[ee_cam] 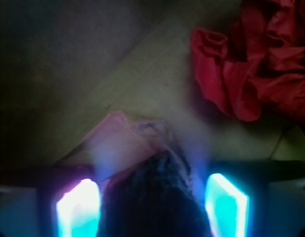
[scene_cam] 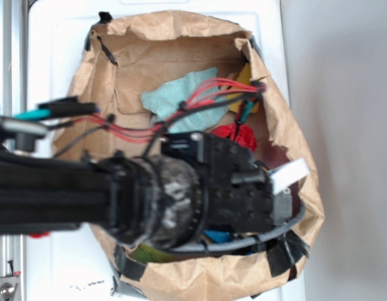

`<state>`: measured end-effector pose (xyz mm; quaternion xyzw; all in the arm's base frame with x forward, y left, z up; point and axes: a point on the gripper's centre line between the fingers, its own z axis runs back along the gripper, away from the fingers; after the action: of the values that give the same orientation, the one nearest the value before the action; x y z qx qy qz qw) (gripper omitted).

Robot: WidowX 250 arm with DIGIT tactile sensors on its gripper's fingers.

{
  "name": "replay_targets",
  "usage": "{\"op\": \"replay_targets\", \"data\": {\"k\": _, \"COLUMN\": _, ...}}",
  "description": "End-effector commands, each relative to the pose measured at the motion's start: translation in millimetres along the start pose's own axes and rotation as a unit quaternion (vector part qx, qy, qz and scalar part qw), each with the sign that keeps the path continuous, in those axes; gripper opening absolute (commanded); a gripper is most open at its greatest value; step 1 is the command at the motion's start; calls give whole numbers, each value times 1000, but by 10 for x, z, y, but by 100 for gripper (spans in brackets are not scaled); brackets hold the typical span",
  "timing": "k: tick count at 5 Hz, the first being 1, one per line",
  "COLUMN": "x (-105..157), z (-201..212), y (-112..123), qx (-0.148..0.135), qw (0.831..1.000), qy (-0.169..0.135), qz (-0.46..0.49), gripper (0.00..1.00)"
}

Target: Grab the rock.

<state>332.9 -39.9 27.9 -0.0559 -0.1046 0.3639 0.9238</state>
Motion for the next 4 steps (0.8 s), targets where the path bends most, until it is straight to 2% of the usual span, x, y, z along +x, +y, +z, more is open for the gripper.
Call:
{"op": "replay_targets", "data": {"k": 1, "x": 164, "z": 175, "y": -3, "qx": -8, "qw": 996, "qy": -21, "qz": -89, "gripper": 0}}
{"op": "replay_targets", "data": {"k": 2, "x": 260, "z": 353, "y": 49, "qx": -10, "qw": 987, "qy": -12, "qz": -160, "gripper": 0}}
{"op": "replay_targets", "data": {"k": 3, "x": 354, "z": 562, "y": 148, "qx": 4, "qw": 977, "qy": -10, "qz": -214, "gripper": 0}}
{"op": "replay_targets", "data": {"k": 4, "x": 425, "z": 714, "y": 242, "qx": 17, "qw": 971, "qy": 9, "qz": -239, "gripper": 0}}
